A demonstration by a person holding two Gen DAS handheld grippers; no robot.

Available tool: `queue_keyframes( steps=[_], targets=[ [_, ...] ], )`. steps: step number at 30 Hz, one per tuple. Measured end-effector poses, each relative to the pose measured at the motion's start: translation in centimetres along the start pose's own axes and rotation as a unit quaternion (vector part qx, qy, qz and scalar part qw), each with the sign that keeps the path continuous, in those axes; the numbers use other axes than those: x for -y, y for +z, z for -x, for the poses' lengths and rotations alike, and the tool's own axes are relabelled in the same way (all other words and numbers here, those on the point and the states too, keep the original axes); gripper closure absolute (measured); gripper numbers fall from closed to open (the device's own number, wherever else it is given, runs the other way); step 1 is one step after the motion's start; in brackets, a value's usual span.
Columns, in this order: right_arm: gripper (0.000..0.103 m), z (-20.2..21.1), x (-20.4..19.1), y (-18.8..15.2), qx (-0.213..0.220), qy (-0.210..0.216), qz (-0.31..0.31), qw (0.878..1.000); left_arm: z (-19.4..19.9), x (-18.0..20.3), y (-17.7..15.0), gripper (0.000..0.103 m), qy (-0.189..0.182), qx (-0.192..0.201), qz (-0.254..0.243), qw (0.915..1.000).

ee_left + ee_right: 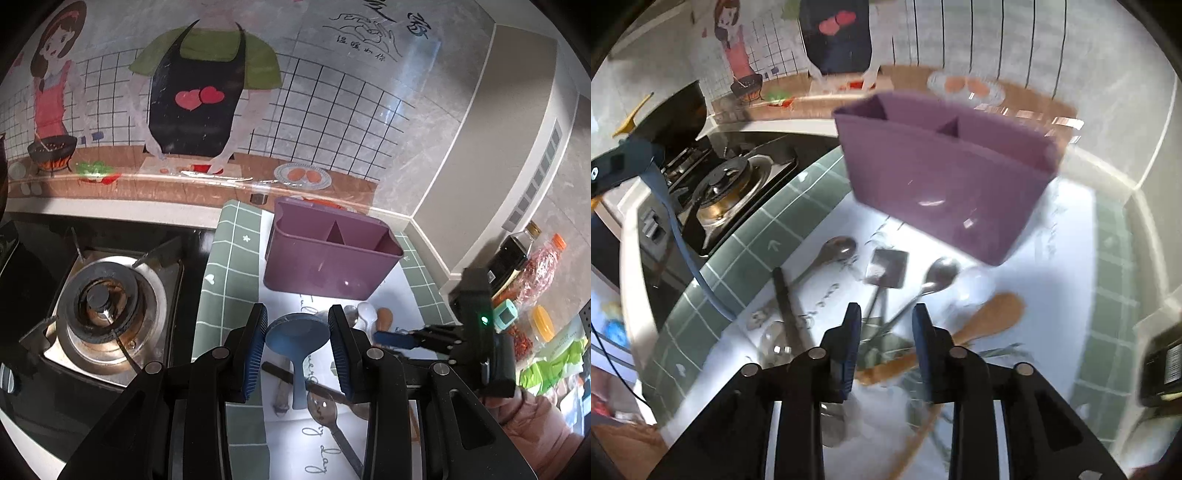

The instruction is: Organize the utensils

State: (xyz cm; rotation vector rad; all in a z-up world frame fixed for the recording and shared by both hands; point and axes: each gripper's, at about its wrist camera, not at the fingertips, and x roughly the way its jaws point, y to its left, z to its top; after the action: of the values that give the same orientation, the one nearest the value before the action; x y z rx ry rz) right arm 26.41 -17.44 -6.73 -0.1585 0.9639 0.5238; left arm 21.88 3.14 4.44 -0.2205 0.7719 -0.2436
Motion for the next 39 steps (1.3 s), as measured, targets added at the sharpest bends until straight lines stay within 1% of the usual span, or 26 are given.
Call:
queue_keyframes(
  steps=[2, 3, 4, 7, 9, 11, 12, 13, 14, 15, 17, 20, 23, 25, 26, 28, 30, 32, 33, 36, 38, 39],
  targets=[
    [0.075, -1.0, -0.2, 0.2, -0.016, 0.019, -0.017, 1.0, -0.1, -0.2, -0.1, 0.068, 0.001, -0.003, 0.002, 1.0],
    [0.075, -1.7, -0.6, 0.4, -0.028, 0.019, -0.019, 0.999, -0.2, -0.2, -0.1, 0.068, 0.002, -0.004, 0.003, 1.0],
    [0.075, -2.2, -0.9, 0.4, -0.031, 0.013, -0.016, 0.999, -0.2, -0.3, -0.2, 0.068, 0.002, -0.004, 0.004, 1.0],
    [0.075, -4.0, -2.3, 0.8, -0.035, -0.028, 0.017, 0.999, -0.2, -0.5, -0.3, 0.068, 0.005, -0.007, 0.006, 1.0],
    [0.075, -5.0, -2.3, 1.1, -0.051, -0.042, 0.02, 0.998, -0.2, -0.6, -0.3, 0.068, 0.005, -0.007, 0.006, 0.9999],
    [0.077, -5.5, -1.8, 1.0, -0.069, -0.04, 0.012, 0.997, 0.0, -0.7, -0.4, 0.068, 0.006, -0.006, 0.006, 0.9999],
    [0.085, -5.4, -1.6, 0.8, -0.069, -0.038, 0.008, 0.997, 0.0, -0.9, -0.5, 0.068, 0.007, -0.005, 0.008, 0.9999],
    [0.097, -5.3, -1.4, 0.7, -0.074, -0.038, 0.006, 0.997, 0.0, -0.9, -0.5, 0.068, 0.007, -0.005, 0.01, 0.9999],
    [0.098, -5.1, -1.3, 0.5, -0.077, -0.038, 0.003, 0.996, 0.0, -1.0, -0.5, 0.068, 0.007, -0.006, 0.012, 0.9999],
    [0.098, -4.7, -1.1, 0.3, -0.074, -0.032, -0.002, 0.997, 0.0, -1.0, -0.5, 0.068, 0.006, -0.005, 0.013, 0.9999],
    [0.098, -3.1, -0.9, -0.1, -0.052, -0.017, -0.013, 0.998, 0.0, -1.0, -0.4, 0.068, 0.005, -0.004, 0.011, 0.9999],
    [0.101, 0.6, -0.4, -0.2, -0.003, 0.013, -0.041, 0.999, 0.1, -0.5, -0.3, 0.068, 0.001, -0.003, 0.008, 1.0],
    [0.101, 4.0, -0.3, -0.1, 0.042, 0.026, -0.052, 0.997, 0.0, 0.3, -0.2, 0.068, -0.003, -0.003, 0.002, 1.0],
    [0.101, 5.5, -0.3, -0.1, 0.054, 0.025, -0.049, 0.997, 0.0, 0.8, -0.2, 0.068, -0.007, -0.005, -0.004, 1.0],
    [0.101, 6.0, -0.2, -0.1, 0.058, 0.018, -0.045, 0.997, 0.0, 1.0, -0.2, 0.068, -0.008, -0.006, -0.007, 0.9999],
    [0.1, 6.4, 0.1, -0.4, 0.056, 0.001, -0.032, 0.998, 0.1, 1.4, -0.3, 0.068, -0.009, -0.006, -0.013, 0.9999],
    [0.094, 5.9, 0.6, -1.0, 0.042, -0.005, -0.026, 0.999, 0.3, 1.5, -0.4, 0.068, -0.01, -0.006, -0.013, 0.9998],
    [0.081, 5.4, 1.2, -2.1, 0.024, -0.014, -0.035, 0.999, 0.3, 1.4, -0.5, 0.068, -0.008, -0.007, -0.012, 0.9999],
    [0.071, 5.1, 1.5, -2.9, 0.012, -0.013, -0.044, 0.999, 0.4, 1.2, -0.6, 0.068, -0.007, -0.008, -0.011, 0.9999],
    [0.07, 5.0, 1.4, -5.2, -0.002, 0.005, -0.066, 0.998, 0.2, 0.7, -0.9, 0.068, -0.005, -0.011, -0.002, 0.9999],
    [0.069, 4.9, 1.0, -6.4, -0.006, 0.024, -0.088, 0.996, 0.1, 0.5, -1.0, 0.068, -0.004, -0.013, 0.002, 0.9999],
    [0.069, 4.8, 1.0, -6.9, -0.007, 0.042, -0.112, 0.993, -0.1, 0.4, -1.1, 0.068, -0.003, -0.015, 0.005, 0.9999]
  ],
)
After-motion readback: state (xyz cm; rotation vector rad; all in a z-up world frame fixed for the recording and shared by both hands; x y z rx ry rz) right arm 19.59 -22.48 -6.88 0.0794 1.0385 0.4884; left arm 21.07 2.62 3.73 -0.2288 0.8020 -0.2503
